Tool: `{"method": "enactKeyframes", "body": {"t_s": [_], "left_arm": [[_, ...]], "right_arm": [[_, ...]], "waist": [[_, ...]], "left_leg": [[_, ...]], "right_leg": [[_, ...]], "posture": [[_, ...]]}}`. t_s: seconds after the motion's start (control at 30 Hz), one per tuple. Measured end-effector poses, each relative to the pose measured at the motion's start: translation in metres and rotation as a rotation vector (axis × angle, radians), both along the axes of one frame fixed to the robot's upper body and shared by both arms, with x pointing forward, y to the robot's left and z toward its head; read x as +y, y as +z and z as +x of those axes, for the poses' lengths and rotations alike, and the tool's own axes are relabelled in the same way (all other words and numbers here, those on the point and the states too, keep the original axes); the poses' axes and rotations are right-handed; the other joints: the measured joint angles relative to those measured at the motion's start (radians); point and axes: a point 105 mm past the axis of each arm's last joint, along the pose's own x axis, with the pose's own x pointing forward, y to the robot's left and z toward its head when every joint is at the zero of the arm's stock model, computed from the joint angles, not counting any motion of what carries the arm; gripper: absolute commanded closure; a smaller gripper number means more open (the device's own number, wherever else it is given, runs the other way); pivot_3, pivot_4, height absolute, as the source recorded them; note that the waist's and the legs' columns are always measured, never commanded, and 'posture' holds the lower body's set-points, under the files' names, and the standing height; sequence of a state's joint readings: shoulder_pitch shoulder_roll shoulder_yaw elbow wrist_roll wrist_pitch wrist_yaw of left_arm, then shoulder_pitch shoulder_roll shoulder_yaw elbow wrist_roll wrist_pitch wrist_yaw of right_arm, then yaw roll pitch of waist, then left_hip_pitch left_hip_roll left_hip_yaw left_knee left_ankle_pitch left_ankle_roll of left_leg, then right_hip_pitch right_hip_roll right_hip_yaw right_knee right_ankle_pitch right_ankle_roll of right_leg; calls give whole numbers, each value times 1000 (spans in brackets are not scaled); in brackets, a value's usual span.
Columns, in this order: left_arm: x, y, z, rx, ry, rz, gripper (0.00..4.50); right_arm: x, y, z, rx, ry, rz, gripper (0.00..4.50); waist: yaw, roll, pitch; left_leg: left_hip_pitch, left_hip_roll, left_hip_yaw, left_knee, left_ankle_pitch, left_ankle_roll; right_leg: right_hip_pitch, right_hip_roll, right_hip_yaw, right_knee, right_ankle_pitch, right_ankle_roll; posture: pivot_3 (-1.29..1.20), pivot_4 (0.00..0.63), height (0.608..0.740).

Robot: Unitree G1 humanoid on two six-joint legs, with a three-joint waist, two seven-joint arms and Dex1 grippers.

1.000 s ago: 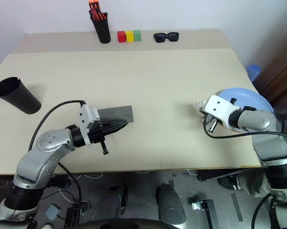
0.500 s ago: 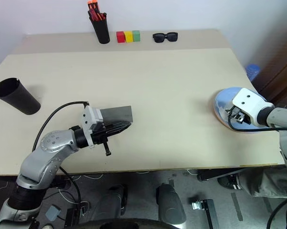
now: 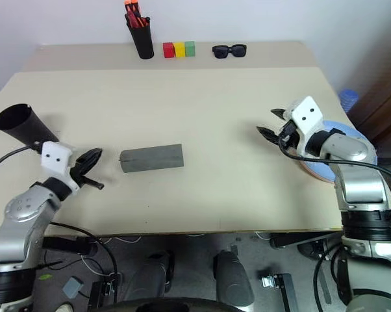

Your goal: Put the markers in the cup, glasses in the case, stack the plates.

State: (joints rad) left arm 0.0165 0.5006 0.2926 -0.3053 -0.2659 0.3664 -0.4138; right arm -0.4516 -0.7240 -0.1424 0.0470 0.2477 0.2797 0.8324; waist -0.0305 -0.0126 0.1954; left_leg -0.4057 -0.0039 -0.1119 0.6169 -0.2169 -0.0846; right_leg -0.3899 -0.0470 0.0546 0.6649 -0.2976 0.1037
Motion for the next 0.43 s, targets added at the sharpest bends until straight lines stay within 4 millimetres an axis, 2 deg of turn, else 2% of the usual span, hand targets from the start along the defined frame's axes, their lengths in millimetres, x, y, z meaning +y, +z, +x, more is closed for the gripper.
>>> {"method": "enactKeyframes", "body": {"t_s": [0.13, 0.43], "left_arm": [[15, -1, -6, -6, 72, 1, 4500], [21, -8, -16, 11, 117, -4, 4500]], "right_arm": [[-4, -11, 1, 57, 9, 18, 1627], [-1, -27, 1, 109, 22, 38, 1627]], "waist": [[10, 0, 0], [11, 0, 0]], "left_leg": [[0, 0, 0, 0, 0, 0], [0, 0, 0, 0, 0, 0]], "right_leg": [[0, 0, 0, 0, 0, 0], [0, 0, 0, 0, 0, 0]], "posture": [[0, 150, 740], [0, 150, 740]]}}
